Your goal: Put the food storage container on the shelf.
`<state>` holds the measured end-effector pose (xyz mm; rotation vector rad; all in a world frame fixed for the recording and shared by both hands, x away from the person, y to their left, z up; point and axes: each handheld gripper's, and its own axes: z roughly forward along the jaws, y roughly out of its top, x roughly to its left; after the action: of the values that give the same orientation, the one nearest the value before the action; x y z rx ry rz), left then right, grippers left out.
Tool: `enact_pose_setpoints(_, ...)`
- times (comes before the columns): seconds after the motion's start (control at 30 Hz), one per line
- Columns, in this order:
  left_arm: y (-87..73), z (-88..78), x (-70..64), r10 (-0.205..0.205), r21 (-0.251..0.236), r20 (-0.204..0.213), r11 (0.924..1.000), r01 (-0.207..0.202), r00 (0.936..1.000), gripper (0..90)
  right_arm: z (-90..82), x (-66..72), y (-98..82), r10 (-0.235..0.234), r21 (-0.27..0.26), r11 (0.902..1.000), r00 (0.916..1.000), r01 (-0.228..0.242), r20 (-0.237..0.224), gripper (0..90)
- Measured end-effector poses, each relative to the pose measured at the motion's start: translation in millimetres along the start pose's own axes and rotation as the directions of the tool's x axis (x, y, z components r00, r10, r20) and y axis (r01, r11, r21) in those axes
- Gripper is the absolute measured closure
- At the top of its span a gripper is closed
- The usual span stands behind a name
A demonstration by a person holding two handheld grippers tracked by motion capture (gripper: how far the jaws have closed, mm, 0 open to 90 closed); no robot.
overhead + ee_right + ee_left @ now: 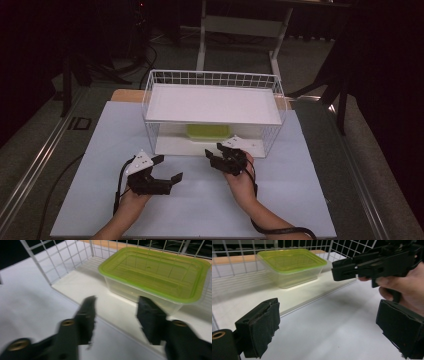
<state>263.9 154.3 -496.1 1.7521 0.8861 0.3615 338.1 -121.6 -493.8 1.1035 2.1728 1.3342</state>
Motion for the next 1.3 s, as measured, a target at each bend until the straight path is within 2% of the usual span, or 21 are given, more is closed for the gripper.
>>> enact_pose_setpoints(0.07, 4.2, 1.8, -1.5, 0.015, 0.0, 0.005, 0.9999, -0.015, 0.9999, 6.3, -9.3, 2.5, -2.0, 0.021, -0.026, 0.9994, 0.9998, -0.021, -0.001, 33.1)
enact_pose_setpoints(0.13, 7.2, 2.4, -2.3, 0.024, -0.008, 0.003, 0.9997, -0.024, 0.9997, 6.4, -15.2, 3.6, -2.8, 0.033, -0.039, 0.9987, 0.9994, -0.033, -0.001, 28.7)
enact_pose_setpoints(0.2, 8.7, 2.5, -2.7, 0.023, -0.008, 0.008, 0.9997, -0.023, 0.9997, 6.3, -20.1, 2.7, -3.1, 0.044, -0.041, 0.9981, 0.9985, -0.046, -0.033, 22.2)
enact_pose_setpoints(0.23, 9.8, 2.8, -3.3, 0.026, -0.015, 0.012, 0.9996, -0.025, 0.9996, 6.3, -20.1, 2.7, -3.1, 0.044, -0.041, 0.9981, 0.9985, -0.046, -0.033, 22.2)
enact_pose_setpoints(0.33, 12.5, 3.8, -5.3, 0.035, -0.017, 0.03, 0.9993, -0.034, 0.9989, 6.3, -25.6, 1.9, -3.0, 0.032, -0.047, 0.9983, 0.9967, -0.036, -0.074, 16.9)
enact_pose_setpoints(0.37, 13.0, 3.8, -5.9, 0.037, -0.014, 0.033, 0.9992, -0.036, 0.9988, 6.3, -27.7, 2.3, -3.6, -0.002, -0.044, 0.999, 0.9973, -0.001, -0.073, 13.6)
enact_pose_setpoints(0.53, 13.3, 0.7, -7.6, 0.053, -0.019, 0.078, 0.9985, -0.052, 0.9955, 6.3, -34.9, 0.8, -7.9, -0.006, -0.036, 0.9993, 0.9958, 0.003, -0.092, 14.3)
enact_pose_setpoints(0.7, 12.8, -5.7, -7.9, 0.055, -0.005, 0.092, 0.9985, -0.055, 0.9942, 6.3, -44.3, -0.8, -13.3, -0.01, -0.022, 0.9997, 0.9943, 0.007, -0.106, 14.2)
enact_pose_setpoints(0.83, 13.1, -12.4, -7.3, 0.063, -0.008, 0.101, 0.998, -0.062, 0.9929, 6.3, -53.0, -3.1, -16.8, -0.015, -0.022, 0.9997, 0.9936, 0.013, -0.112, 14.3)
enact_pose_setpoints(0.97, 12.9, -19.6, -6.2, 0.06, -0.021, 0.116, 0.9981, -0.058, 0.9914, 6.3, -62.0, -6.1, -19.6, 0.001, -0.018, 0.9998, 0.9923, -0.003, -0.124, 14.5)
enact_pose_setpoints(1.3, 9.4, -34.4, -6.8, 0.058, -0.015, 0.11, 0.9983, -0.057, 0.9922, 6.3, -84.4, -16.4, -23.6, -0.001, -0.032, 0.9995, 0.9929, -0.003, -0.119, 14.5)
